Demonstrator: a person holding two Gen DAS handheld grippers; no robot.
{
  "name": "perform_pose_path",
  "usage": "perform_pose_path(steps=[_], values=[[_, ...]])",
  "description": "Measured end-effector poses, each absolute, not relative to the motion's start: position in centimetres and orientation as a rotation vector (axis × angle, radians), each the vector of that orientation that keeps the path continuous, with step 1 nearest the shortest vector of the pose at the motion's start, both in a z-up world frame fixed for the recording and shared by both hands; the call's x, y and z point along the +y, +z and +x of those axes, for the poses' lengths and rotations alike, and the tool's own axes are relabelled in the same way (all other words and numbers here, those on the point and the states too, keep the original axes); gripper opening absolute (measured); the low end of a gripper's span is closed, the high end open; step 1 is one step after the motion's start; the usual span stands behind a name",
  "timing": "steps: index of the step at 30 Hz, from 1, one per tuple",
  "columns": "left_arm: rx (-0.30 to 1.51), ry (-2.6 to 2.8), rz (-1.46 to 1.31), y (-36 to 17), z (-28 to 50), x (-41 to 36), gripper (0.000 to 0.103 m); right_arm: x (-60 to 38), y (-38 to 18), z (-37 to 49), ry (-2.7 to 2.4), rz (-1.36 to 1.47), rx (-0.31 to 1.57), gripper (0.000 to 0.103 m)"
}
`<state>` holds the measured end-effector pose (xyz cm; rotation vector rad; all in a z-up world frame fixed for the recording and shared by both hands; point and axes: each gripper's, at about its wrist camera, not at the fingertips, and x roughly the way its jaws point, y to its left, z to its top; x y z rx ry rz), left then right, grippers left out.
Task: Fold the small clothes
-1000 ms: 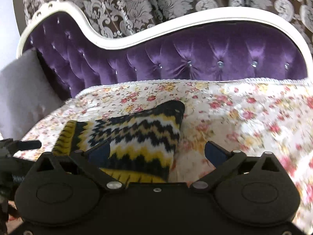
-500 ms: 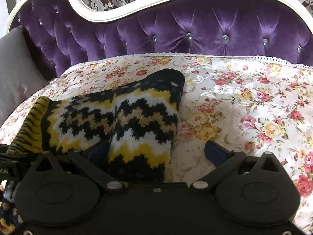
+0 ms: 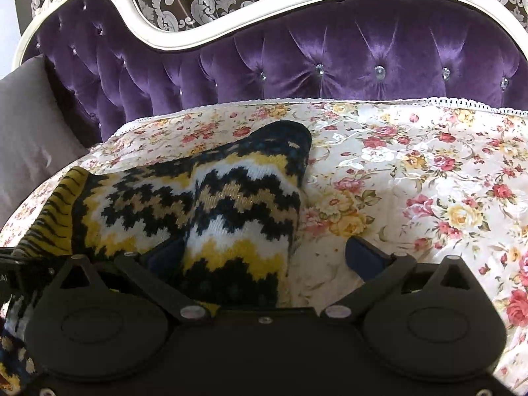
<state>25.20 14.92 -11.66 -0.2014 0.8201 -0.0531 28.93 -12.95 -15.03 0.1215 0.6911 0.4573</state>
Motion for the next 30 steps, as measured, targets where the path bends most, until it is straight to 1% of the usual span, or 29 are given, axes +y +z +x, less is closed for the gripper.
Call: perform_pose_path(steps=[5,12,24,30], values=[[0.76,-0.031,-0.119,-9.2,23.7,14.1,0.102,-13.1,-15.1,28.8,0.46,0.134,0.682,0.103],[0.721,-0.038,-0.168,-7.0,20.4,14.4,0.102,-13.1,-15.1,28.7,0.461,0.142,0.68,0.103],[0.728,-0.018,-0.304,-8.0,14.1,16.8,0.102,-13.2,-15.1,28.7,0.46,0.145,0.679,0.103],[0.754,-0.053,-0.305,-8.8,13.3,16.1,0.102,-13.2,-15.1,28.7,0.461,0.145,0.679,0.103]])
